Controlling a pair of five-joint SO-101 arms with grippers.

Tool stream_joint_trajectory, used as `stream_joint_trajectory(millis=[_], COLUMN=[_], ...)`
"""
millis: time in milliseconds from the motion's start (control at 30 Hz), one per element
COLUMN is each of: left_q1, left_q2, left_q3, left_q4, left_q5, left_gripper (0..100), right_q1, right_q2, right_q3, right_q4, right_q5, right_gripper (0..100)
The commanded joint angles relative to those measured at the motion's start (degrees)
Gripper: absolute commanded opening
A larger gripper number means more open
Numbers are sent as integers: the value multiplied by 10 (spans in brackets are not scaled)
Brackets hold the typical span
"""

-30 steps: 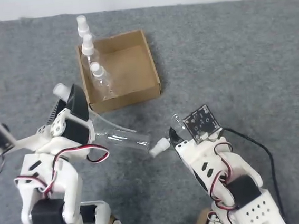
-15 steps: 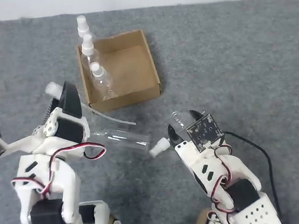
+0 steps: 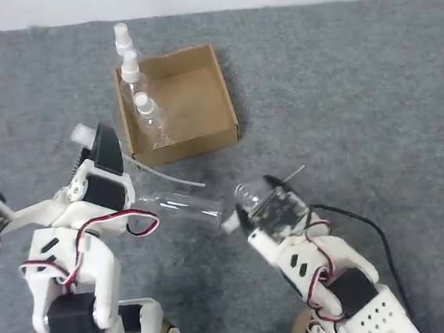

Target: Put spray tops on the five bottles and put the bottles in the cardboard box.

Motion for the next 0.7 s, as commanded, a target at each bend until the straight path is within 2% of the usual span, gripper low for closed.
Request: stream_joint_trajectory(millis=[0, 200, 367, 667], left_q1=[3, 10, 84, 89], left_q2=[-6, -6, -6, -6], left_q3=[-5, -5, -4, 16], left_q4=[-13, -12, 18, 15], left_q5=[3, -6, -38, -40], left_gripper=[10, 10, 10, 10], right_q1=[-30, -33, -34, -36], right_q2=[-13, -13, -13, -13], right_q3=[-5, -4, -4, -4], right_q4=[-15, -15, -15, -14], right_q5=[18, 18, 18, 18], right_gripper=[122, 122, 122, 122])
